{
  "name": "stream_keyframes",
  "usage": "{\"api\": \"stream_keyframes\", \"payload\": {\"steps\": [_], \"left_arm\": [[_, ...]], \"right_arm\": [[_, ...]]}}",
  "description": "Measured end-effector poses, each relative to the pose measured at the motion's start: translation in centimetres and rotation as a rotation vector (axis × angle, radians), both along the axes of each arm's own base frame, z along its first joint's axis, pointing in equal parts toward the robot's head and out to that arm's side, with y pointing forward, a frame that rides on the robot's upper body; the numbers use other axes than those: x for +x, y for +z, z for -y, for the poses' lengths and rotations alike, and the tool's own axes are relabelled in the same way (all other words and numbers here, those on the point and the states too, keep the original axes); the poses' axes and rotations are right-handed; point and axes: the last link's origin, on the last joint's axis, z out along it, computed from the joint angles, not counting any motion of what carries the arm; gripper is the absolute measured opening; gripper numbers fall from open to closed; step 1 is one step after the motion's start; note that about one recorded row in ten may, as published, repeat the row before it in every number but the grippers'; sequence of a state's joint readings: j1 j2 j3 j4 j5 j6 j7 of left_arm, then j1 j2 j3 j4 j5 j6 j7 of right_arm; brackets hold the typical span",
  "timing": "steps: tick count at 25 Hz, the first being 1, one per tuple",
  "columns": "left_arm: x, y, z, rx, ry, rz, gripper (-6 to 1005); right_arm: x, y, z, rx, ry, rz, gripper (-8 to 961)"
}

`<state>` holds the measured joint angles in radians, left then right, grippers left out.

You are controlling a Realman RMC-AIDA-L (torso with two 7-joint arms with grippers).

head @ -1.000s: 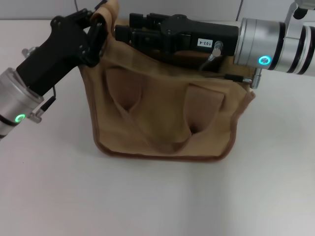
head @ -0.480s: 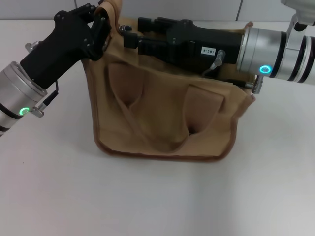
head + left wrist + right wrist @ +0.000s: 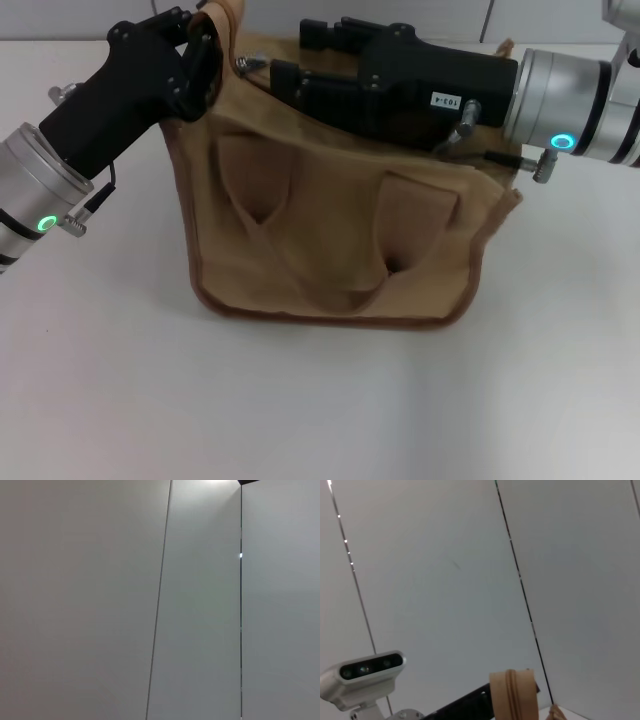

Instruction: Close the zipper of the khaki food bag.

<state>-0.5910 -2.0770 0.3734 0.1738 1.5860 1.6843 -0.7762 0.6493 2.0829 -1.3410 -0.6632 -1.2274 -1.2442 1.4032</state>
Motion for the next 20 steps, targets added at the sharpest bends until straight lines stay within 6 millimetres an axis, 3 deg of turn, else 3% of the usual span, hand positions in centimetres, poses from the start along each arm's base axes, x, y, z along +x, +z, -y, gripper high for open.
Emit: {"api": "stream_keyframes", "payload": {"steps": [5,8,10,15,20], "left_arm": [[0.0,0.0,-0.1,0.000,0.002,-0.003,22],[0.0,0.0,-0.1,0.001,0.003,-0.002,22],[0.0,0.0,-0.1,0.002,0.002,-0.003,22],[0.1,-0.1,-0.2,-0.001,0.001,-0.001,22],[0.2,-0.2,-0.1,-0.006,-0.001,0.000,22]], "right_arm": [[-0.3,1.6,0.2,0.055,0.037,-0.017,738],[-0.6,2.8,0.3,0.108,0.084,0.015,634],[-1.1,3.5,0.5,0.127,0.138,0.099,564],[-2.5,4.9,1.0,0.128,0.263,0.458,529],[-3.1,5.2,1.0,0.164,0.317,0.511,495]]}}
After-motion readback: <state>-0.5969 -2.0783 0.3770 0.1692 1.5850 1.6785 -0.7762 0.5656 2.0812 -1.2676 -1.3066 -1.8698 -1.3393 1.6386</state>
